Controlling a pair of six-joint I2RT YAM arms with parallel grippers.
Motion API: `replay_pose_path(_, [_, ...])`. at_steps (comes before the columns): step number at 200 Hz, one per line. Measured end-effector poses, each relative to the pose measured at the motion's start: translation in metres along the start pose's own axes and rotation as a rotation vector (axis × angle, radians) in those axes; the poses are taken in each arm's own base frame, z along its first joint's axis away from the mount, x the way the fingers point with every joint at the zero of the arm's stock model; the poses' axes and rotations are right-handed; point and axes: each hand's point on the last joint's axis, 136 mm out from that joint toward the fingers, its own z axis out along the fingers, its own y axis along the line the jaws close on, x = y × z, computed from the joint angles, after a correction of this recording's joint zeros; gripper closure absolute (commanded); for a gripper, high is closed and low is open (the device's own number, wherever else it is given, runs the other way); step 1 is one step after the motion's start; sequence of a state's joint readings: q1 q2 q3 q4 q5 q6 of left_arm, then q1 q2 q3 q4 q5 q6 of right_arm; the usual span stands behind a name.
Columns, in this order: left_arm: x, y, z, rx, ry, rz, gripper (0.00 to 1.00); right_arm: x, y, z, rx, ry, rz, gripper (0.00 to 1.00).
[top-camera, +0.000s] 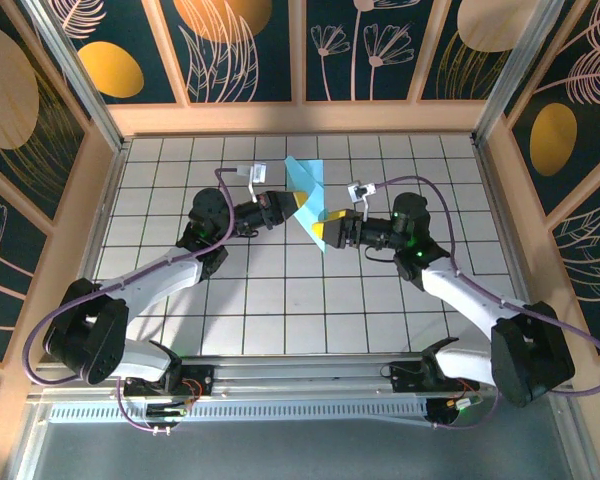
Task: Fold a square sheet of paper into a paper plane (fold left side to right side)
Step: Turn over the paper at the center of the table.
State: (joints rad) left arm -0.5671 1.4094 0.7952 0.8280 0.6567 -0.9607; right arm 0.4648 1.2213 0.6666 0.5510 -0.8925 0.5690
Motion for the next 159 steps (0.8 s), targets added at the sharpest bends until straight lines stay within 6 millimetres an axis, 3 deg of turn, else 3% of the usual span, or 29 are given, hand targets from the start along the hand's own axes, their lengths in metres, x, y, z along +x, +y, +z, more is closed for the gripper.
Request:
replay_pose_path(46, [0.003,0.005,0.003,-0.004,0.009,-0.022,0.94,-0.017,0.010,0.000,-0.025,-0.033,-0.040,0.69])
replay_pose_path(69, [0.004,0.007,0.003,-0.008,0.010,-0.031,0.83,-0.018,0.007,-0.001,-0.014,-0.039,-0.036,0.86])
replay_pose_path(85, [0.002,0.008,0.003,-0.015,0.001,-0.017,0.67,-0.019,0.005,-0.001,0.000,-0.043,-0.044,0.96])
replay_pose_path(109, [0.000,0.019,0.001,-0.080,-0.020,-0.011,0.48,-0.021,-0.001,-0.003,0.051,-0.046,-0.042,1.00])
replay_pose_path(137, [-0.011,0.031,-0.012,-0.226,-0.085,0.038,0.42,-0.031,-0.010,-0.008,0.164,-0.063,-0.065,1.00])
replay_pose_path(159, [-0.029,0.032,-0.036,-0.360,-0.181,0.103,0.39,-0.038,-0.022,-0.012,0.318,-0.076,-0.091,1.00])
